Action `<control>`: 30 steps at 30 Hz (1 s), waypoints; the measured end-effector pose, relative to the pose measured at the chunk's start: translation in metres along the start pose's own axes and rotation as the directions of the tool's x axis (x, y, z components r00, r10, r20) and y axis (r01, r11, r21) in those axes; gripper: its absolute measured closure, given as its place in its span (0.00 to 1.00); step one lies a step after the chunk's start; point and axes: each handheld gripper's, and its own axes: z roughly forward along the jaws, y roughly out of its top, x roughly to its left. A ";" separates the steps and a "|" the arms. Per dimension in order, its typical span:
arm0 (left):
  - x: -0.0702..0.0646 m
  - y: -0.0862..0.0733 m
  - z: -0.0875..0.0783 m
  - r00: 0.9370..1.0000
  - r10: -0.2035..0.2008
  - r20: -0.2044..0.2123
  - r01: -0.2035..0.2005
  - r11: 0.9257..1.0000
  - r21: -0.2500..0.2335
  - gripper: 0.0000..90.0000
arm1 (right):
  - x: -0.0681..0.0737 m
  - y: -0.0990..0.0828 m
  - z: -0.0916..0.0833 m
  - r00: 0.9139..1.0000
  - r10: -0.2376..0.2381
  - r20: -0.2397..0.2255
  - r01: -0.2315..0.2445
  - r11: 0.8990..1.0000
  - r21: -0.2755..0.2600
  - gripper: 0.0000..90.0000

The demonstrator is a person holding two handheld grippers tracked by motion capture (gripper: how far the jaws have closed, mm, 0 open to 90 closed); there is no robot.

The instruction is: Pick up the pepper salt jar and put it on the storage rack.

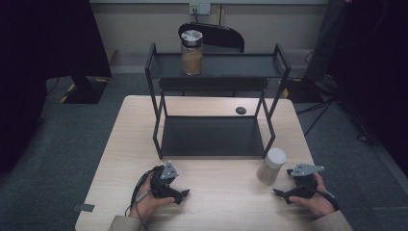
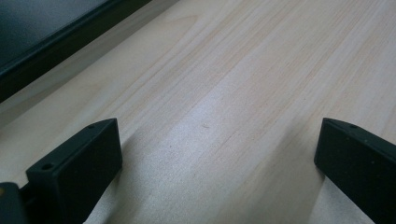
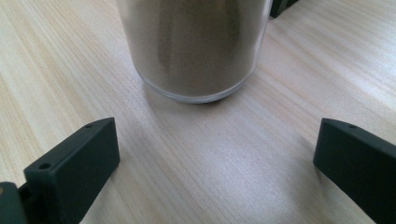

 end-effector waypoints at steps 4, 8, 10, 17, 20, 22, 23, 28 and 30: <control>0.000 0.000 0.000 1.000 0.000 0.000 0.000 1.000 0.000 0.00 | 0.000 0.000 0.000 1.000 -0.001 -0.001 0.001 1.000 0.000 0.00; 0.000 0.000 0.000 1.000 0.000 0.000 0.000 1.000 0.000 0.00 | -0.001 0.000 0.000 1.000 0.000 -0.004 0.000 1.000 -0.001 0.00; 0.000 0.000 0.000 1.000 0.000 0.000 0.000 1.000 0.000 0.00 | -0.001 0.000 -0.001 1.000 -0.004 -0.007 0.004 1.000 0.001 0.00; 0.000 0.000 0.000 1.000 -0.001 0.000 0.001 1.000 0.000 0.00 | -0.005 0.000 -0.005 1.000 0.006 -0.028 -0.006 1.000 -0.021 0.01; 0.000 0.000 0.000 1.000 -0.002 -0.001 0.002 1.000 0.000 0.00 | -0.005 0.002 -0.008 0.999 0.003 -0.038 -0.004 0.999 -0.040 0.01; 0.000 0.000 0.000 1.000 -0.002 -0.002 0.002 1.000 0.000 0.00 | -0.006 0.003 -0.009 0.999 0.007 -0.049 -0.010 0.998 -0.058 0.01; 0.000 0.000 0.000 1.000 -0.002 -0.002 0.002 1.000 0.000 0.00 | -0.007 0.004 -0.010 0.999 0.008 -0.054 -0.012 0.998 -0.065 0.01; 0.000 0.000 0.000 1.000 -0.002 -0.002 0.002 1.000 0.000 0.00 | -0.009 0.009 -0.012 0.998 0.012 -0.069 -0.019 0.995 -0.097 0.01; 0.000 0.000 0.000 1.000 -0.002 -0.002 0.002 1.000 0.000 0.00 | -0.009 0.013 -0.012 0.997 0.003 -0.072 -0.011 0.995 -0.100 0.01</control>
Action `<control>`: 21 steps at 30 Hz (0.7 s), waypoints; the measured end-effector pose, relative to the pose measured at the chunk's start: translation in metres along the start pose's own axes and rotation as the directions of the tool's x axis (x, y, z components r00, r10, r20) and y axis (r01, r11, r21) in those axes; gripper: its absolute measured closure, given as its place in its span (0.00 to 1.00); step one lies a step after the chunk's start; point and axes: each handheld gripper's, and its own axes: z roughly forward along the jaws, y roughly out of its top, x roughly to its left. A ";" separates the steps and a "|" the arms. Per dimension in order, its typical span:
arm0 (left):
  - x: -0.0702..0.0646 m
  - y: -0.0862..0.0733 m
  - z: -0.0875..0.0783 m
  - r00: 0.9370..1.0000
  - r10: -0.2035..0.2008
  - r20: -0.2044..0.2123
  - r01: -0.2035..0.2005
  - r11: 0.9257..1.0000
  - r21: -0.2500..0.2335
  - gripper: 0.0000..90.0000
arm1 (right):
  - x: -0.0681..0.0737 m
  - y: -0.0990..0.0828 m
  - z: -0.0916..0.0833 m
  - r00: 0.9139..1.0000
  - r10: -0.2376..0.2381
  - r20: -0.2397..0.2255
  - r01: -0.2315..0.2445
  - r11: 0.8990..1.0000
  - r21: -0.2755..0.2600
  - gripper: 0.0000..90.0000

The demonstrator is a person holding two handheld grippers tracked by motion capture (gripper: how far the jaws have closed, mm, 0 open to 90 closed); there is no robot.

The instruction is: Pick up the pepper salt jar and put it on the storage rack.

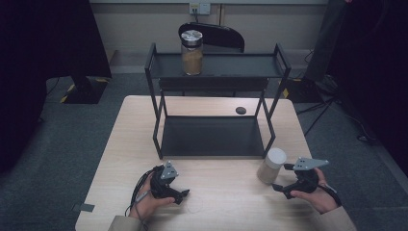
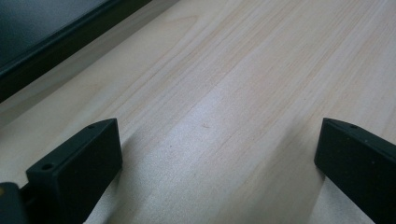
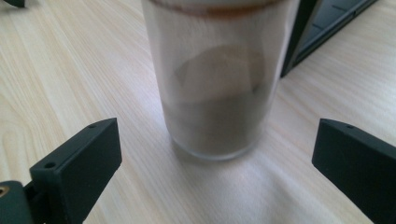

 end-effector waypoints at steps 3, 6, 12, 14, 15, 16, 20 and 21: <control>0.000 0.000 0.000 1.000 0.000 0.000 0.000 1.000 0.000 0.00 | 0.000 0.004 -0.001 1.000 -0.002 0.000 0.002 1.000 -0.006 0.01; 0.000 0.000 0.000 1.000 0.000 0.000 0.000 1.000 0.000 0.00 | -0.001 0.008 -0.002 1.000 0.001 0.002 -0.001 1.000 -0.014 0.00; 0.000 0.000 0.000 1.000 0.000 0.000 0.000 1.000 0.000 0.00 | -0.002 0.016 -0.003 1.000 0.015 -0.008 -0.015 0.999 -0.035 0.00; 0.000 0.000 0.000 1.000 0.000 0.000 0.000 1.000 0.000 0.00 | -0.004 0.017 -0.003 1.000 0.023 -0.018 -0.024 0.999 -0.047 0.00; 0.000 0.000 0.000 1.000 0.000 0.000 0.000 1.000 0.000 0.00 | -0.004 0.018 -0.002 0.999 0.029 -0.020 -0.030 0.998 -0.052 0.00; 0.000 0.000 0.000 1.000 0.000 0.000 0.000 1.000 0.000 0.00 | -0.005 0.020 -0.002 0.999 0.030 -0.022 -0.031 0.998 -0.055 0.00; 0.000 0.000 0.000 1.000 0.000 0.000 0.000 1.000 0.000 0.00 | -0.004 0.025 0.001 0.999 0.036 -0.020 -0.038 0.998 -0.058 0.02; 0.000 0.000 0.000 1.000 0.000 0.000 0.000 1.000 0.000 0.00 | -0.004 0.025 0.002 0.999 0.037 -0.017 -0.037 0.997 -0.061 0.02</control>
